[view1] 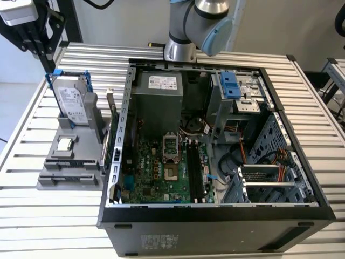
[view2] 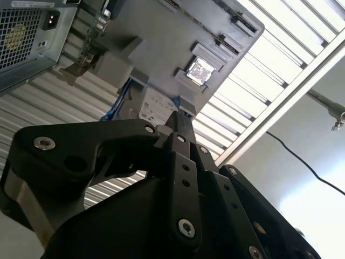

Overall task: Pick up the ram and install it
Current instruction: 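Reach for the ram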

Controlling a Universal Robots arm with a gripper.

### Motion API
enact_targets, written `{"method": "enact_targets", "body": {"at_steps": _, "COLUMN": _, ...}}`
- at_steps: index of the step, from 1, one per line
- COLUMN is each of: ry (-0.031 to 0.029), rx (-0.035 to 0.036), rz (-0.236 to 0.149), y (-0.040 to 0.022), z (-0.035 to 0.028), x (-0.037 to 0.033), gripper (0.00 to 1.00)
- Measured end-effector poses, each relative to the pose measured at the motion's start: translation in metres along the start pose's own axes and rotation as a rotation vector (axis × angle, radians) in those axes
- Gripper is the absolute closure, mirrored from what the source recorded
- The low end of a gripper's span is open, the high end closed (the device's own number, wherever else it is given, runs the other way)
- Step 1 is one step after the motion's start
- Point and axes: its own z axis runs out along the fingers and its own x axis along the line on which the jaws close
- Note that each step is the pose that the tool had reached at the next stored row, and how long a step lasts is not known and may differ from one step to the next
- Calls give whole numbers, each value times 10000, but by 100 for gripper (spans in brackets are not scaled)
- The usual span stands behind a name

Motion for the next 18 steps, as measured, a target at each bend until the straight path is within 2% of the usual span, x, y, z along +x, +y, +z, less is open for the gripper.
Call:
{"method": "enact_targets", "body": {"at_steps": 3, "ry": 0, "rx": -1, "rz": 0, "y": -18, "z": -1, "x": -1, "gripper": 100}}
{"method": "enact_targets", "body": {"at_steps": 6, "ry": 1, "rx": 0, "rz": 0, "y": -64, "z": -3, "x": -2, "gripper": 100}}
{"method": "enact_targets", "body": {"at_steps": 18, "ry": 3, "rx": 0, "rz": 4, "y": -356, "z": -15, "x": 4, "gripper": 100}}
